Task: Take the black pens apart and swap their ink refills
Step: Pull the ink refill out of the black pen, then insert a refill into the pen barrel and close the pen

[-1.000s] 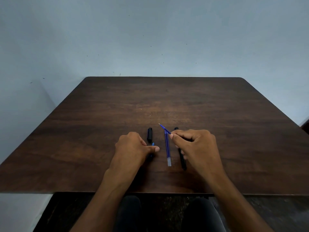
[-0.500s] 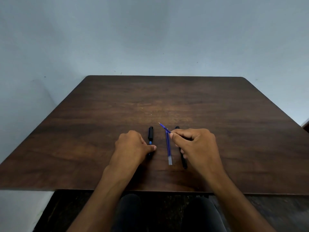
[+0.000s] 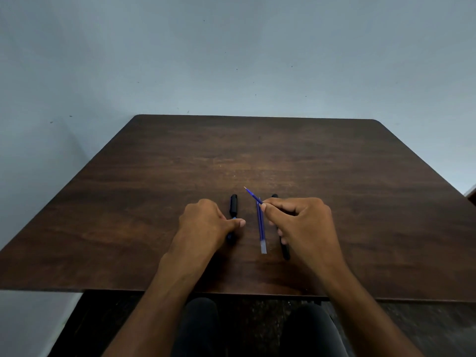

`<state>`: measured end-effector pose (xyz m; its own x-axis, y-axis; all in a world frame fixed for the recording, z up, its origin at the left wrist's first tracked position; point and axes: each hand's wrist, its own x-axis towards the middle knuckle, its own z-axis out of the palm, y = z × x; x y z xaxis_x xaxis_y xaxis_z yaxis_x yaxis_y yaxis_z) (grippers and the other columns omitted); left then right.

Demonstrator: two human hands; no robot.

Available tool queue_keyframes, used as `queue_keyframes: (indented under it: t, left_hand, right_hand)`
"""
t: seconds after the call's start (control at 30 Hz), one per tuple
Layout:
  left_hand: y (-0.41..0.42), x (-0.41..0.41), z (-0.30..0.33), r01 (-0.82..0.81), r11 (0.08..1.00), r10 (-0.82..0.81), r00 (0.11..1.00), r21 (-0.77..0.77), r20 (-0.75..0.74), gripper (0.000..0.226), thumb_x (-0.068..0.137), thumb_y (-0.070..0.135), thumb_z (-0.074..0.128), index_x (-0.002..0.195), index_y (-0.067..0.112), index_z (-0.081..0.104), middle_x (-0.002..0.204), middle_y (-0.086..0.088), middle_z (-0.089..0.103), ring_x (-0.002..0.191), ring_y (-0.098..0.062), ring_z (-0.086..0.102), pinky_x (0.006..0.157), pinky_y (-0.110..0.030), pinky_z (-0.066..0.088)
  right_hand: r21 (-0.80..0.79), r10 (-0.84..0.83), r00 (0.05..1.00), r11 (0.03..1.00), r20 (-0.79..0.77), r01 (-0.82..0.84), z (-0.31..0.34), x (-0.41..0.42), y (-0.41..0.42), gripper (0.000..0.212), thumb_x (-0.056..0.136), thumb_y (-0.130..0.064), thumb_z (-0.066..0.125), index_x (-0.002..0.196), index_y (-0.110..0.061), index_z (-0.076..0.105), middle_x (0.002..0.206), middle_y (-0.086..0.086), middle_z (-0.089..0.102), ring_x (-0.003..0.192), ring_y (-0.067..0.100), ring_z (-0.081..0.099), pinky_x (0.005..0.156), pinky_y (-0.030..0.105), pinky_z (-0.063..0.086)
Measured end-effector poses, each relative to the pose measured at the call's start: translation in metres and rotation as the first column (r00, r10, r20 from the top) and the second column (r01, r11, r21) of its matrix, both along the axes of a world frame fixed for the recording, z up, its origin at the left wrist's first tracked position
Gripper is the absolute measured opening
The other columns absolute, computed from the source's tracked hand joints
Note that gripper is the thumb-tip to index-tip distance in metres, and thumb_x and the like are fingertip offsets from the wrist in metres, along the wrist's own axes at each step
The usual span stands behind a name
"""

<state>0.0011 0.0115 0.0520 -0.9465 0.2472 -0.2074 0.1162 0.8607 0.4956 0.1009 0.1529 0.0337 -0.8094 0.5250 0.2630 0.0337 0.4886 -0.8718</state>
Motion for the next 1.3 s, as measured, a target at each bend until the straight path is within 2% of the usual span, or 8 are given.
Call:
queue_keyframes:
  t: [0.17,0.3,0.43,0.63,0.87,0.97,1.13,1.3]
  left_hand:
    - [-0.008,0.003,-0.005,0.013,0.970,0.021,0.991,0.244,-0.136,0.029,0.072,0.053,0.076,0.068,0.026,0.066,0.068,0.008,0.068,0.065,-0.002,0.062,0.059,-0.022,0.051]
    - [-0.010,0.013,-0.002,0.138,0.839,-0.047,0.982,0.527,-0.181,0.014,0.076,0.044,0.075,0.073,0.031,0.072,0.066,0.014,0.072,0.062,0.004,0.065,0.054,-0.016,0.047]
    - [-0.005,0.028,-0.001,0.182,0.728,-0.134,0.983,0.661,-0.122,0.025,0.071,0.051,0.077,0.083,0.030,0.072,0.072,0.010,0.072,0.065,-0.001,0.065,0.059,-0.022,0.052]
    - [0.003,0.040,-0.004,0.153,0.693,-0.053,0.985,0.705,-0.162,0.045,0.062,0.051,0.082,0.098,0.035,0.058,0.078,0.017,0.070,0.070,0.003,0.066,0.058,-0.010,0.049]
    - [0.011,0.042,-0.010,0.164,0.594,-0.122,0.986,0.787,-0.114,0.045,0.068,0.033,0.085,0.104,0.033,0.058,0.077,0.009,0.075,0.067,-0.005,0.072,0.058,-0.012,0.052]
    - [0.009,0.037,-0.012,0.219,0.616,-0.115,0.975,0.756,-0.189,0.045,0.072,0.024,0.083,0.109,0.032,0.059,0.077,0.011,0.074,0.070,-0.003,0.070,0.062,-0.013,0.052]
    - [0.007,0.037,-0.010,0.281,0.623,-0.121,0.957,0.730,-0.265,0.030,0.073,0.021,0.082,0.099,0.030,0.069,0.084,0.014,0.073,0.075,-0.003,0.068,0.065,-0.013,0.052]
    - [0.011,0.041,-0.008,0.310,0.706,-0.058,0.921,0.636,-0.384,0.032,0.068,0.018,0.085,0.095,0.029,0.073,0.077,0.015,0.071,0.075,0.006,0.064,0.066,-0.002,0.044]
  right_hand:
    - [-0.174,0.031,0.997,0.984,-0.075,-0.044,0.002,-0.002,-0.003,0.012,0.089,-0.024,0.074,0.082,-0.025,0.082,0.062,-0.002,0.075,0.048,0.008,0.063,0.047,0.030,0.056]
    - [-0.347,0.025,0.993,0.935,-0.118,-0.065,0.003,-0.004,-0.002,0.015,0.086,-0.028,0.076,0.083,-0.015,0.083,0.072,0.005,0.079,0.074,0.030,0.075,0.072,0.044,0.063]
    - [-0.497,0.008,0.983,0.862,-0.183,-0.099,0.007,-0.006,-0.001,0.014,0.084,-0.022,0.078,0.088,-0.009,0.082,0.084,0.013,0.080,0.086,0.030,0.078,0.090,0.051,0.059]
    - [-0.594,-0.087,0.969,0.801,-0.230,-0.069,0.011,-0.007,-0.008,0.011,0.086,-0.022,0.075,0.089,-0.014,0.082,0.083,0.014,0.080,0.081,0.031,0.078,0.080,0.059,0.061]
    - [-0.646,-0.158,0.956,0.762,-0.249,-0.042,0.007,-0.011,-0.012,0.010,0.087,-0.019,0.076,0.090,-0.011,0.081,0.085,0.017,0.079,0.089,0.038,0.076,0.090,0.056,0.057]
    - [-0.646,-0.142,0.960,0.762,-0.242,-0.050,0.006,-0.008,-0.008,0.009,0.086,-0.018,0.076,0.088,-0.012,0.082,0.086,0.017,0.079,0.088,0.039,0.076,0.086,0.059,0.058]
    - [-0.737,-0.133,0.958,0.668,-0.255,-0.103,0.005,-0.003,-0.005,0.008,0.083,-0.010,0.075,0.084,-0.005,0.081,0.084,0.022,0.078,0.075,0.031,0.076,0.062,0.033,0.061]
    - [-0.742,-0.123,0.967,0.665,-0.224,-0.087,-0.001,-0.002,-0.006,0.008,0.082,-0.013,0.077,0.085,-0.007,0.082,0.082,0.019,0.078,0.067,0.024,0.074,0.061,0.027,0.058]
